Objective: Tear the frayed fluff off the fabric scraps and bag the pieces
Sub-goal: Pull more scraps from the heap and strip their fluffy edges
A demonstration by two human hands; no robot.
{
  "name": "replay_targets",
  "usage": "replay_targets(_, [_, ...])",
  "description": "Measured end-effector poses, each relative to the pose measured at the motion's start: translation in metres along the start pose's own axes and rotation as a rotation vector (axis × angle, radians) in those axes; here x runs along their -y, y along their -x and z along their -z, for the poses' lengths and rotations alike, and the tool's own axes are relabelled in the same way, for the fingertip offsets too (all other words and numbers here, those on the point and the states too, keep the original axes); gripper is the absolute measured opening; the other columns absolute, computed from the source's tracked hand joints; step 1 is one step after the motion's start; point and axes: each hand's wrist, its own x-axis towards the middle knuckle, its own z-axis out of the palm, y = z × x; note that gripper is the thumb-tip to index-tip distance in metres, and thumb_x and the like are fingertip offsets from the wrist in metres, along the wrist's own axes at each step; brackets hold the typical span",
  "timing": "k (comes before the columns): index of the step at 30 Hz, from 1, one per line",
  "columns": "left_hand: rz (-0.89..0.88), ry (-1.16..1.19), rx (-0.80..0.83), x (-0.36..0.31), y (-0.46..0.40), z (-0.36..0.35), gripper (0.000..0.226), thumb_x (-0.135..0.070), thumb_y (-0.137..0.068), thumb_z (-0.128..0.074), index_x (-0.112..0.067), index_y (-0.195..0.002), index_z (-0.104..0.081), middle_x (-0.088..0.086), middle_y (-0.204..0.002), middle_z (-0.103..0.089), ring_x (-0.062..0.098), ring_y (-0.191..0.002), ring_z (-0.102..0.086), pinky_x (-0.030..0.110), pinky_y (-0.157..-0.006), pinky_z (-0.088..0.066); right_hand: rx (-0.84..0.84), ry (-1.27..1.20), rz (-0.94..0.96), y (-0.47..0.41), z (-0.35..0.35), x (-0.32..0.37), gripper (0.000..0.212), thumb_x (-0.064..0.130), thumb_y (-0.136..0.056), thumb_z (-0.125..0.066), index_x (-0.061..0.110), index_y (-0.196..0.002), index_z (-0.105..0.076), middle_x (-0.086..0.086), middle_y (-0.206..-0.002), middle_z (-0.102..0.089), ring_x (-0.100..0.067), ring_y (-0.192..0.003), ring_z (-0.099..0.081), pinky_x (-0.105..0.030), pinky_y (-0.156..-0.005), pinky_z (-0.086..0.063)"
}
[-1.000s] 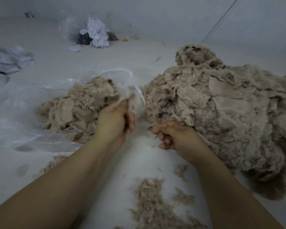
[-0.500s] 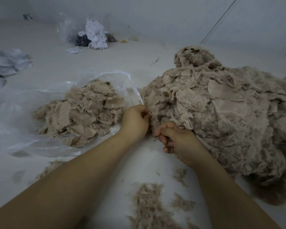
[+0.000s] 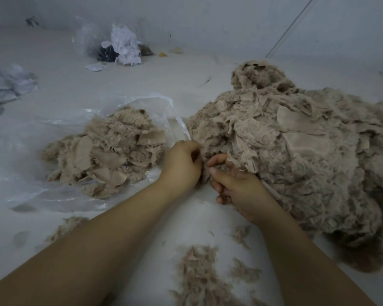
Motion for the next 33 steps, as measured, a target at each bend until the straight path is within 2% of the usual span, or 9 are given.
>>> replay_targets(2, [0.055,-0.020,-0.017,0.001,0.003,-0.003,0.036,0.007,-0.081,-0.055,-0.019,-0.058,-0.044,-0.004,-0.058,-0.045,0.013,-0.057,-0.044,0.028,-0.054,-0.033,0.009,0.002,0.014,0.000,0.001,-0.001,0.024,0.017,-0.100,-0.053,0.036,-0.093,-0.066,0.006,-0.062,-0.051,-0.005,-0.058,-0.048,-0.021,-0.049,-0.045])
replay_targets(8, [0.032,0.039,0.036,0.007,0.026,-0.006,0.021,0.001,-0.087,-0.062,-0.003,-0.067,-0.057,0.009,-0.068,-0.056,0.025,-0.062,-0.058,0.035,-0.057,-0.048,0.045,0.008,0.009,-0.003,0.001,-0.001,0.038,0.016,-0.102,-0.050,0.037,-0.133,-0.054,-0.004,-0.067,-0.045,-0.007,-0.061,-0.045,-0.023,-0.051,-0.046])
replay_targets(12, [0.003,0.087,0.042,0.006,0.031,0.001,0.023,0.007,-0.081,-0.066,-0.004,-0.061,-0.060,-0.004,-0.062,-0.054,0.004,-0.056,-0.050,0.015,-0.055,-0.038,0.021,-0.046,-0.028,-0.002,0.000,-0.001,0.041,0.017,-0.103,-0.047,0.034,-0.140,-0.048,-0.002,-0.063,-0.046,-0.001,-0.048,-0.043,-0.020,-0.049,-0.046])
replay_targets(18, [-0.038,0.031,0.131,0.004,0.047,0.005,0.019,0.011,-0.073,-0.066,-0.002,-0.059,-0.062,-0.007,-0.058,-0.052,-0.001,-0.059,-0.052,0.011,-0.054,-0.038,-0.023,-0.063,-0.074,-0.002,0.000,-0.001,0.039,0.019,-0.102,-0.049,0.032,-0.139,-0.050,0.000,-0.061,-0.048,-0.009,-0.060,-0.045,-0.021,-0.049,-0.047])
replay_targets(23, [0.196,0.167,0.084,-0.005,0.036,0.013,0.024,0.006,-0.081,-0.066,-0.005,-0.061,-0.060,-0.009,-0.050,-0.050,0.007,-0.047,-0.048,0.024,-0.053,-0.041,-0.023,-0.035,-0.052,0.000,-0.002,0.001,0.022,0.018,-0.103,-0.048,0.027,-0.116,-0.063,0.001,-0.063,-0.048,-0.006,-0.058,-0.047,-0.021,-0.049,-0.047])
replay_targets(25, [0.173,0.146,0.276,-0.011,0.035,0.023,0.023,0.008,-0.079,-0.065,-0.007,-0.062,-0.065,-0.010,-0.044,-0.052,0.002,-0.040,-0.047,0.018,-0.048,-0.041,-0.028,-0.029,-0.036,0.001,-0.002,0.001,0.018,0.017,-0.103,-0.046,0.024,-0.108,-0.062,0.001,-0.064,-0.048,-0.004,-0.055,-0.047,-0.021,-0.048,-0.046])
replay_targets(29, [0.137,-0.079,1.107,-0.024,0.042,0.049,0.028,0.002,-0.079,-0.063,-0.023,-0.083,-0.075,-0.004,-0.065,-0.067,0.007,-0.043,-0.057,0.017,-0.044,-0.045,-0.031,-0.048,-0.039,0.000,-0.001,0.003,0.015,0.017,-0.104,-0.043,0.018,-0.103,-0.059,-0.001,-0.066,-0.047,0.000,-0.046,-0.045,-0.022,-0.047,-0.046])
replay_targets(31, [0.168,-0.064,0.947,-0.021,0.038,0.045,0.035,0.008,-0.078,-0.057,-0.024,-0.083,-0.071,-0.002,-0.062,-0.066,0.009,-0.041,-0.057,0.020,-0.040,-0.044,-0.038,-0.041,-0.036,0.000,-0.002,0.004,0.017,0.018,-0.104,-0.043,0.018,-0.103,-0.060,-0.001,-0.065,-0.047,-0.002,-0.047,-0.046,-0.022,-0.046,-0.046])
replay_targets(33, [0.296,0.101,0.521,-0.014,0.031,0.031,0.015,0.001,-0.085,-0.060,-0.014,-0.083,-0.064,0.005,-0.051,-0.058,0.014,-0.033,-0.052,0.022,-0.034,-0.039,-0.042,-0.030,-0.029,0.000,-0.002,0.004,0.019,0.017,-0.104,-0.043,0.018,-0.105,-0.061,0.002,-0.062,-0.049,-0.003,-0.049,-0.046,-0.021,-0.046,-0.046])
